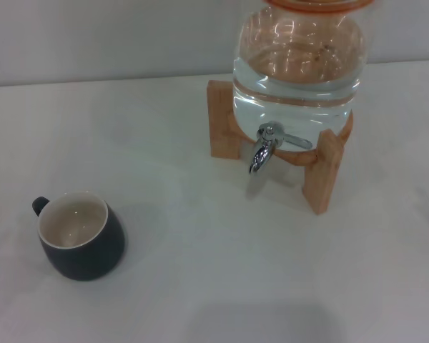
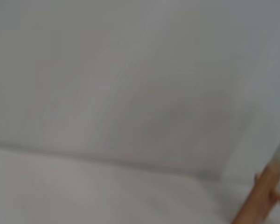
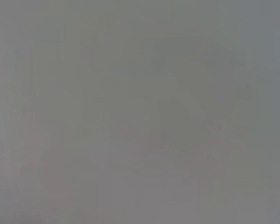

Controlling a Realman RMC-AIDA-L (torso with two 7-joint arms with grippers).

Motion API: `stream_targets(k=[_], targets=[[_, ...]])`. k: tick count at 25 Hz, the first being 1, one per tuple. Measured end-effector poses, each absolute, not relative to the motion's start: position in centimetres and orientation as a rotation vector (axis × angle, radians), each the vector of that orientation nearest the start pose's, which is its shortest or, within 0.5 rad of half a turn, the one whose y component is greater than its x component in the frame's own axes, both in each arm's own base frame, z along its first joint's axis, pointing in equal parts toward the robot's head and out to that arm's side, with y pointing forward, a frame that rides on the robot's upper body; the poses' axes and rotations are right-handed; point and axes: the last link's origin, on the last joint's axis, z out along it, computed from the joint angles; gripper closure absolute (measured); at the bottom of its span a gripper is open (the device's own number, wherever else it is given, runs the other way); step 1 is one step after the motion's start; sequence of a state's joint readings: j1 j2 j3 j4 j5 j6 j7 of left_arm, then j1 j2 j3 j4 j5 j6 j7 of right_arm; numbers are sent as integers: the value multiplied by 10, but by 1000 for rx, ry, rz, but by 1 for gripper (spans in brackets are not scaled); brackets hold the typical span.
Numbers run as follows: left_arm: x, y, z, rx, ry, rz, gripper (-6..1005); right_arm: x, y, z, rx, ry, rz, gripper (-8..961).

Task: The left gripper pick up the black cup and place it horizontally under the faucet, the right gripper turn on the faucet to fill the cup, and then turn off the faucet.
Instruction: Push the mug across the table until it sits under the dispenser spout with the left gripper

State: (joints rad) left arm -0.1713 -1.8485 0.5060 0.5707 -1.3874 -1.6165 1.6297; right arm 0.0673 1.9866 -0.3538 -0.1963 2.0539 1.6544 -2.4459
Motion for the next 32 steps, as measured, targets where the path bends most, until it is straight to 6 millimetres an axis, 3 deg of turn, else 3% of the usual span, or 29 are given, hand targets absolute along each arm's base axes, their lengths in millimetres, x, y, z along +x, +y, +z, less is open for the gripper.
stream_targets(k=[12,32], targets=[[-393,256,79,-2178,-1046,-647,176,410,188,109,-1367,536,902,94],[-386,271,59,-2141,-898,-552,201,409,194,107,-1369,553,919,93]])
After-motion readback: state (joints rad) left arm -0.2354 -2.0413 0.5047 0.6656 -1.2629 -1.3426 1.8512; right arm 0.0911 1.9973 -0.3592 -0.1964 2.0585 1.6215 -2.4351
